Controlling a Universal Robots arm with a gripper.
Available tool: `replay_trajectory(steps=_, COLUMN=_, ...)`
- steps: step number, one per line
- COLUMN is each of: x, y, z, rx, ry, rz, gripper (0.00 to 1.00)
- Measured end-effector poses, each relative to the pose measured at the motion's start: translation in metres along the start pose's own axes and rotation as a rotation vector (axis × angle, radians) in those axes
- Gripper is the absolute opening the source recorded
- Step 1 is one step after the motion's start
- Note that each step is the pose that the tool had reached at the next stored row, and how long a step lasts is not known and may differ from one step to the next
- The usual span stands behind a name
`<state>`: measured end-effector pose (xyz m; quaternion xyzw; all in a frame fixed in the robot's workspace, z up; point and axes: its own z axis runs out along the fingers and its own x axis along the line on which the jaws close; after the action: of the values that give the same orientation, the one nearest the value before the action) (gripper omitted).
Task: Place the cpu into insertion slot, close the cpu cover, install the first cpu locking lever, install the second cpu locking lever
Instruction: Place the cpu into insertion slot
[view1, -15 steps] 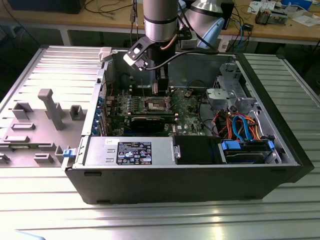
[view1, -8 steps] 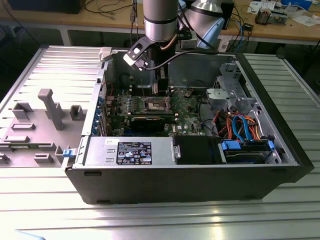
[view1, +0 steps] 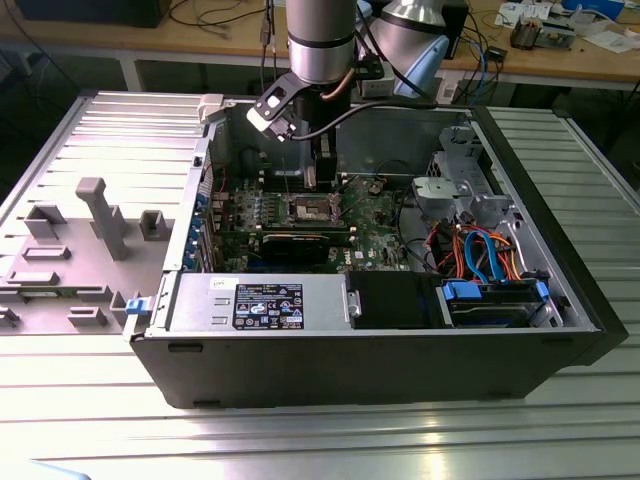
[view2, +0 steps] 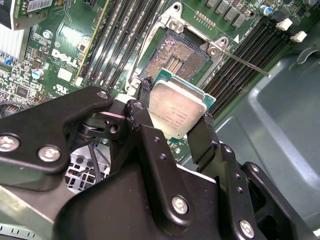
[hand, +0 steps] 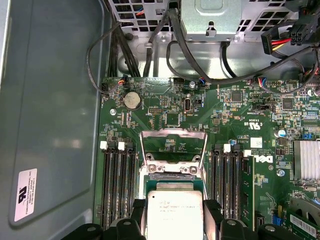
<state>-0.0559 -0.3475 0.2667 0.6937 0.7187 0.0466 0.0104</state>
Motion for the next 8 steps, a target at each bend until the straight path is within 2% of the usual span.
replay_trajectory(steps=4, x=0.0, y=-0.0004, z=0.0031, rx=-0.0002, ry=0.0, rz=0.003, gripper=0.55)
replay_trajectory(steps=8, x=-0.0002, y=-0.0012, z=0.0106, rx=-0.0003, ry=0.0, rz=0.004, gripper=0.55)
